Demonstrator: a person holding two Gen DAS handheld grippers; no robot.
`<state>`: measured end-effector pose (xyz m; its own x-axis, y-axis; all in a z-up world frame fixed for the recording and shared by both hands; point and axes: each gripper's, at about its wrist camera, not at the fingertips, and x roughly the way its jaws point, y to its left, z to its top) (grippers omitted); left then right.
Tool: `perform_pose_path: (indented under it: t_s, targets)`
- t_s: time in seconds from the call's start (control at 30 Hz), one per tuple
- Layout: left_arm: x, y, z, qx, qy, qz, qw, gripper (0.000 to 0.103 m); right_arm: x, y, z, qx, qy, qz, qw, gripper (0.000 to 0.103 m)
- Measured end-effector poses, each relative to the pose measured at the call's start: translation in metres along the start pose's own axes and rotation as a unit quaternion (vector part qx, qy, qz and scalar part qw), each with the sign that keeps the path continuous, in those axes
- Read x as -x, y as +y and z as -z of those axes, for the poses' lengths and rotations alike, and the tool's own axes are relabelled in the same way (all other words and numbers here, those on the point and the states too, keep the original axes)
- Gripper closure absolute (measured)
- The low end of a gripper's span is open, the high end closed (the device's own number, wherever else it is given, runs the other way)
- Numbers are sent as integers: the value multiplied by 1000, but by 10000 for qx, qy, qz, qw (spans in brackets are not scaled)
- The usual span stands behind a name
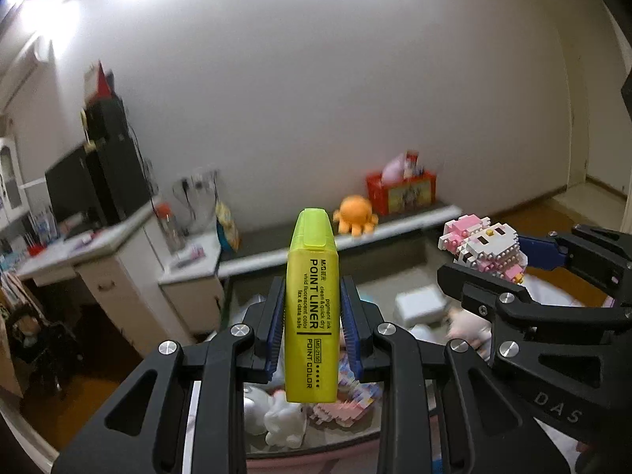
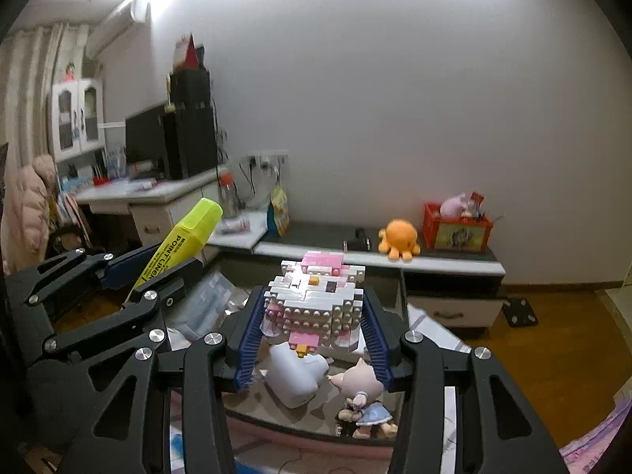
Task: Organize rigid objects
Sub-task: 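Carry the highlighter and block figure into the pink tray box and release both, then withdraw both tools from the tray back toward the blue box and marker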
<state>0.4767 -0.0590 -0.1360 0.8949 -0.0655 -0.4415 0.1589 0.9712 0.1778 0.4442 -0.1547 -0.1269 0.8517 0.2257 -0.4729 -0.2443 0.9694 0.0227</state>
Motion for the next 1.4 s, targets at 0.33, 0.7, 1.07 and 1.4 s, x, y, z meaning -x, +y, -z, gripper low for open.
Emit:
perform_pose_path:
  t_s: [0.33, 0.7, 1.07, 1.4]
  targets:
    - [-52, -1, 26, -69, 792, 43, 9968, 73, -47, -8, 28, -62, 729, -79, 9973, 54]
    - [15, 25, 14, 281, 337, -350, 9984, 21, 6, -8, 15, -283, 331, -37, 9990, 22]
    - [142, 39, 23, 562, -552, -605, 9951, 0, 115, 16, 16, -215, -443, -191, 9986, 0]
    - [218, 31, 62, 717, -746, -445, 9936, 0, 186, 37, 53, -74, -693, -205, 9974, 0]
